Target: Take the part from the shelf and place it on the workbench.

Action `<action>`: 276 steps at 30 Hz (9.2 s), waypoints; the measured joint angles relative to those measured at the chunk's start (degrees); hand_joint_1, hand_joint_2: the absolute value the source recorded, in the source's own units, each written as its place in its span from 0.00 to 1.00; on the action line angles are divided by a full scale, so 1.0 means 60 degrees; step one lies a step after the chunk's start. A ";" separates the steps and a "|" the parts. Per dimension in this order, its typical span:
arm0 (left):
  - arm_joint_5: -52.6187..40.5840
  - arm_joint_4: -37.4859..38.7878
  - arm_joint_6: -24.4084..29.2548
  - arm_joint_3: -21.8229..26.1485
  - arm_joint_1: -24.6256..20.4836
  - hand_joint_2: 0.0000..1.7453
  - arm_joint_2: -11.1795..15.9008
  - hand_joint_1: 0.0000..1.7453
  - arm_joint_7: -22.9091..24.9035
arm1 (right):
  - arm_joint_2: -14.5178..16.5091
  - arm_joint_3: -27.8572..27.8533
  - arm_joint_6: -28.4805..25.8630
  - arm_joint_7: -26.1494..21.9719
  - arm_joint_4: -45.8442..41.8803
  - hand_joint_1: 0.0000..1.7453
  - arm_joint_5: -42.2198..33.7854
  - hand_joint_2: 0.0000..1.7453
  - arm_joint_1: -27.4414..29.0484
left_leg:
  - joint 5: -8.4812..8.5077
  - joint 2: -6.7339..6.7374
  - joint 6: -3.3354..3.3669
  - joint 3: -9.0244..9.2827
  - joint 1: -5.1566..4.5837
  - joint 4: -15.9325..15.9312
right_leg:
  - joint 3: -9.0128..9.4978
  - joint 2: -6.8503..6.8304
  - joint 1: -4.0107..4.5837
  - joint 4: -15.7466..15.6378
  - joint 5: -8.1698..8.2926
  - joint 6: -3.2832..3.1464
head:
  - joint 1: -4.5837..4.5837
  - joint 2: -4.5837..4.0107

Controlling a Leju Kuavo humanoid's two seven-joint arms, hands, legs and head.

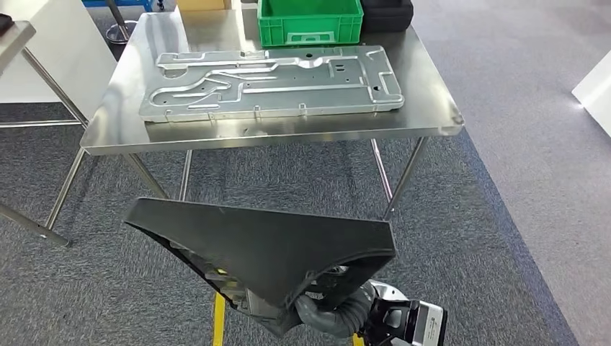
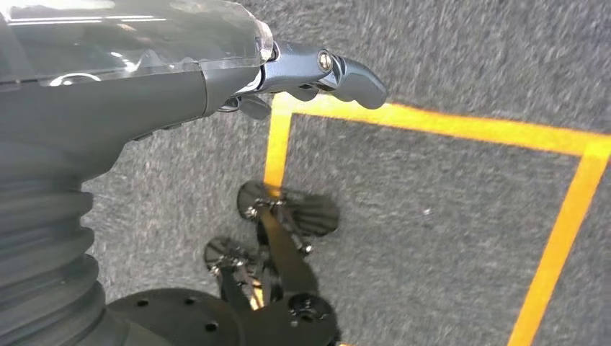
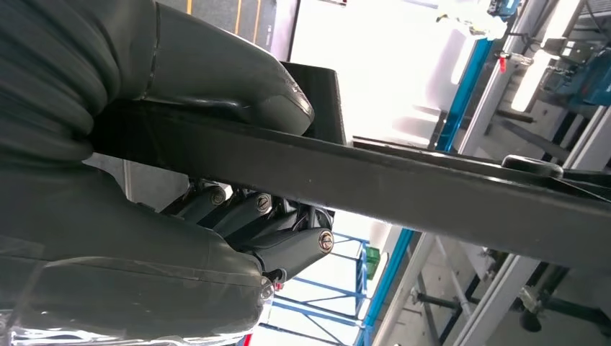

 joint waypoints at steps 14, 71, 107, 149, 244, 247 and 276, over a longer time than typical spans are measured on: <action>0.0092 0.0000 0.0108 0.0054 -0.0066 1.00 -0.0101 0.00 -0.0002 | -0.0057 -0.0003 0.0002 -0.0144 -0.0065 0.89 -0.0064 1.00 -0.0021 | -0.0935 -0.0157 -0.0318 0.1162 -0.0003 -0.0001 | -0.1361 0.0104 0.0043 -0.0422 0.1164 -0.0312 | -0.0018 0.0000; -0.0170 0.0000 -0.0384 0.0065 -0.0221 1.00 -0.0076 0.00 -0.0246 | -0.1229 -0.4121 -0.3618 0.1430 0.3198 0.89 0.4087 1.00 -0.5695 | 0.0044 -0.0075 -0.0046 -0.0050 -0.0045 -0.0016 | -0.1275 0.0129 -0.0032 0.0010 0.0959 -0.0038 | 0.0037 0.0000; -0.0225 0.0014 -0.0410 0.0058 -0.0437 1.00 0.0075 0.00 -0.0581 | 0.0609 0.1005 -0.4567 0.3229 1.3195 0.00 1.2461 0.00 -0.8582 | -0.0025 -0.0040 -0.0386 -0.0230 -0.0008 0.0147 | -0.1192 0.0116 -0.0044 -0.0488 0.1110 -0.0325 | 0.0027 0.0000; 0.0594 0.0029 -0.0457 0.0507 -0.0064 0.00 -0.0485 0.00 -0.1128 | -0.1243 -1.0058 -0.8784 0.0014 0.2575 0.00 0.8607 0.00 0.2066 | -0.0264 -0.0058 -0.0213 0.0424 -0.0014 -0.0133 | -0.0717 0.0003 -0.0024 -0.0666 0.0904 -0.0225 | 0.0057 0.0000; -0.0872 0.0080 -0.0579 -0.0110 -0.0294 0.00 -0.0709 0.00 0.0127 | 0.0942 -1.5807 -0.3022 0.6562 1.4368 0.00 1.3317 0.00 0.0484 | -0.0824 0.0114 -0.0003 0.1647 -0.0066 -0.0822 | -0.1189 -0.0047 -0.0050 -0.0750 0.1471 -0.0027 | 0.0067 0.0000; -0.0873 0.0080 -0.0576 -0.0109 -0.0259 0.00 -0.0707 0.00 0.0128 | 0.0963 -1.5804 -0.3032 0.6563 1.4395 0.00 1.3306 0.00 0.0510 | -0.0434 0.0168 0.0188 0.1246 -0.0047 -0.0856 | -0.1532 0.0015 -0.0076 0.0316 0.0198 0.0060 | 0.0096 0.0000; -0.0892 0.0081 -0.0578 -0.0115 -0.0261 0.00 -0.0629 0.00 -0.0040 | 0.1033 -1.5803 -0.2975 0.6555 1.4411 0.00 1.3342 0.00 0.0445 | -0.0656 0.0147 0.0042 0.1500 -0.0044 -0.0864 | -0.1326 -0.0013 -0.0049 -0.0485 0.1072 0.0006 | 0.0105 0.0000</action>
